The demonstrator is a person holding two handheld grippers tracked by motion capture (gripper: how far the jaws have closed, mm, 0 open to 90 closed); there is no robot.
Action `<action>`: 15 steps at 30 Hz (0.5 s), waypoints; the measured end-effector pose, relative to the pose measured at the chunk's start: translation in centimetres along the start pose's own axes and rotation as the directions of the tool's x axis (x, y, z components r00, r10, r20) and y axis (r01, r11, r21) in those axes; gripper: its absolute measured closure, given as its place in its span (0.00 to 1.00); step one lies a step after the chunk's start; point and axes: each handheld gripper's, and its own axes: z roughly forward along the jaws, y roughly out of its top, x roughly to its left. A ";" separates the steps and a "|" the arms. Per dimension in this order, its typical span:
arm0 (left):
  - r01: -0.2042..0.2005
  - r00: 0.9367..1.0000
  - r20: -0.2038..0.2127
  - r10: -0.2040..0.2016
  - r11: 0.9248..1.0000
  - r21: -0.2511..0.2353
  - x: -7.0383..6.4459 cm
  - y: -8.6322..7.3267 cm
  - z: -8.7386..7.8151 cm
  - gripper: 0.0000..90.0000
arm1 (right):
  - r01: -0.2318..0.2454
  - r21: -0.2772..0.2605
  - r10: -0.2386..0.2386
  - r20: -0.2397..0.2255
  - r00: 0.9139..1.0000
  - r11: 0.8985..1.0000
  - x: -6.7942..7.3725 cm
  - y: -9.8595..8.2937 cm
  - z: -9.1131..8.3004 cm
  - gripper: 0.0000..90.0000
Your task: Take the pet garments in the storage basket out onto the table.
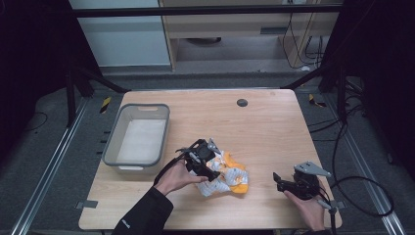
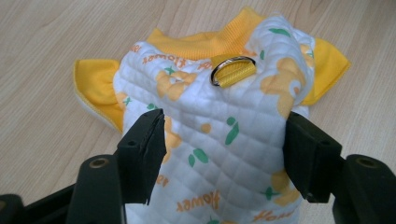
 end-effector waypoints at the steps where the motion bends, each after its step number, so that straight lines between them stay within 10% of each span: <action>1: 0.001 1.000 0.000 -0.001 1.000 -0.006 0.0 -0.1 -0.1 0.38 | 0.000 0.000 0.000 0.000 1.000 1.000 0.0 0.0 0.0 0.17; 15: 0.047 0.999 -0.009 -0.048 0.991 -0.127 0.4 -1.9 -3.1 0.35 | 0.000 0.002 0.000 0.000 1.000 1.000 0.0 0.0 0.0 0.17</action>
